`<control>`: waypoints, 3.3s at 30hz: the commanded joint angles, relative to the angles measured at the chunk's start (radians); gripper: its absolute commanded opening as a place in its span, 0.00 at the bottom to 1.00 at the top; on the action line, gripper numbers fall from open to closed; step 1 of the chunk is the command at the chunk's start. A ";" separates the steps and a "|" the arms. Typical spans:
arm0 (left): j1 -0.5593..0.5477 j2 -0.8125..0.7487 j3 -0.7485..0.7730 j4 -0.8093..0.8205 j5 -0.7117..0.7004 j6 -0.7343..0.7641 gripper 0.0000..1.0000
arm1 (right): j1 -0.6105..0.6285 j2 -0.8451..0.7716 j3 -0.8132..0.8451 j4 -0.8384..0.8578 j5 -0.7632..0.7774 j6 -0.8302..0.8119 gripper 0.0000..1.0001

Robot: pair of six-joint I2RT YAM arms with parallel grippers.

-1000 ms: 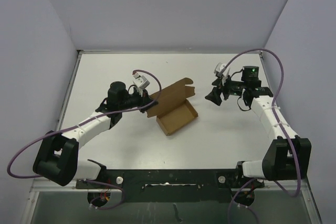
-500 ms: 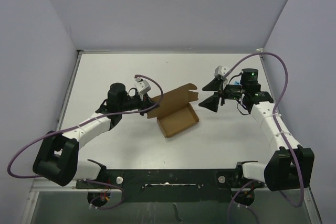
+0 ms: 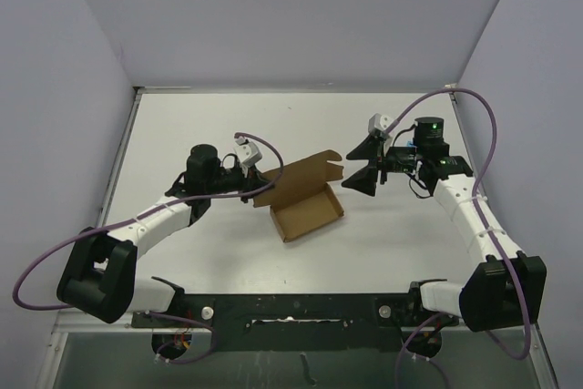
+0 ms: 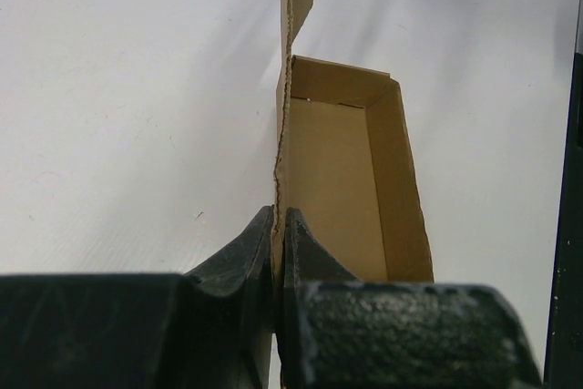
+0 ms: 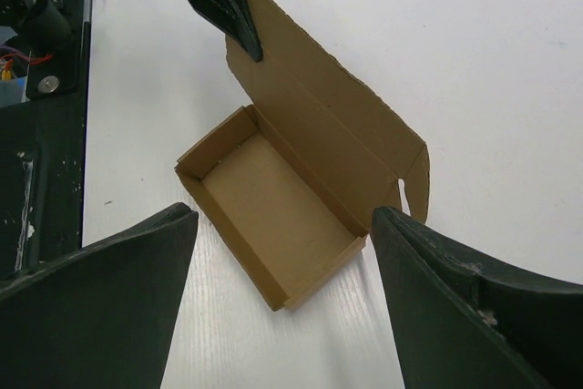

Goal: Fold the paper box

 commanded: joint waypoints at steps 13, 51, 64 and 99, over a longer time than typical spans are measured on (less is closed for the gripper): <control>0.068 -0.023 0.051 -0.011 0.101 0.059 0.00 | -0.044 0.026 0.034 0.016 -0.037 0.005 0.79; 0.075 0.045 0.103 -0.046 0.131 0.092 0.14 | -0.254 -0.034 0.007 0.008 -0.098 -0.086 0.80; 0.071 0.024 0.109 -0.076 0.080 0.065 0.35 | -0.247 -0.032 0.104 -0.010 -0.023 -0.060 0.86; 0.007 0.053 0.225 -0.283 -0.009 0.049 0.38 | 0.215 0.352 0.519 -0.494 0.277 -0.613 0.97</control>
